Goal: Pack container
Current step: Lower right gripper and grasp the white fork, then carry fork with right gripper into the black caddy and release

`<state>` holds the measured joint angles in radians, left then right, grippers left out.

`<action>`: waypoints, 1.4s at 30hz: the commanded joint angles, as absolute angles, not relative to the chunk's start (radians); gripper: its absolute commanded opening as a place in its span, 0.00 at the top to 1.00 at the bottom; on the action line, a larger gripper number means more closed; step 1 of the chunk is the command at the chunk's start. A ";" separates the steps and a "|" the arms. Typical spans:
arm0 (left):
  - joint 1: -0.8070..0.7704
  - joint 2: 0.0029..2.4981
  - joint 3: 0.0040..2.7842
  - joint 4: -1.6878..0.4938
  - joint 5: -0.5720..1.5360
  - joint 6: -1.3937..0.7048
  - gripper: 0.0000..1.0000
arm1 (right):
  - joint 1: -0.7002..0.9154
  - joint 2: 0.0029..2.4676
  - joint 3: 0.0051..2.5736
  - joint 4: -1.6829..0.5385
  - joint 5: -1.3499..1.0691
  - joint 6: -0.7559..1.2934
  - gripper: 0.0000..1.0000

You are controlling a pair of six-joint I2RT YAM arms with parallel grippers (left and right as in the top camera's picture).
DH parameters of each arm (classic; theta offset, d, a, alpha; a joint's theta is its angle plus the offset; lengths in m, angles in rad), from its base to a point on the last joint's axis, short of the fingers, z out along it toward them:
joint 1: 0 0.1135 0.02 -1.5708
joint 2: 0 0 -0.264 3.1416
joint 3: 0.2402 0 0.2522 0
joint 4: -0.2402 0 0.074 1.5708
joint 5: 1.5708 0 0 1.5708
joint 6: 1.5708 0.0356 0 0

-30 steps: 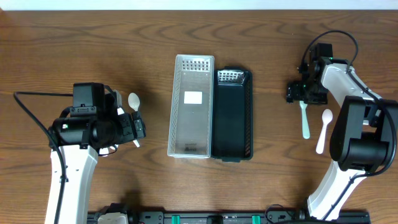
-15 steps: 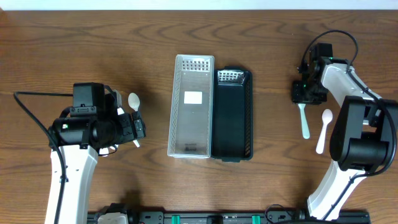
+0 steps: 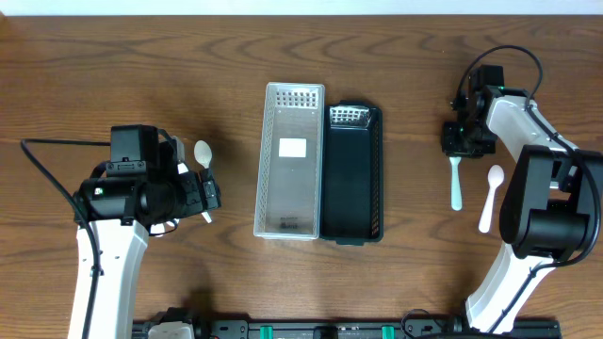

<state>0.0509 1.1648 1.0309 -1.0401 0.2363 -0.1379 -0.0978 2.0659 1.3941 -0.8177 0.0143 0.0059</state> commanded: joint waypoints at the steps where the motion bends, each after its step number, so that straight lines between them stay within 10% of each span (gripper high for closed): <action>1: 0.055 1.157 1.046 -1.043 0.232 -0.133 0.06 | -0.104 2.119 1.378 -0.825 0.018 0.006 0.87; 22: 0.055 1.157 1.046 -1.043 0.232 -0.133 0.05 | 0.198 1.554 1.470 -0.882 0.002 0.345 0.99; 39: 0.055 1.157 1.046 -1.043 0.232 -0.133 0.05 | 0.530 1.872 1.470 -0.819 0.003 0.481 0.98; 42: 0.055 1.157 1.046 -1.043 0.232 -0.133 0.05 | 0.530 1.893 1.470 -0.809 0.003 0.482 0.81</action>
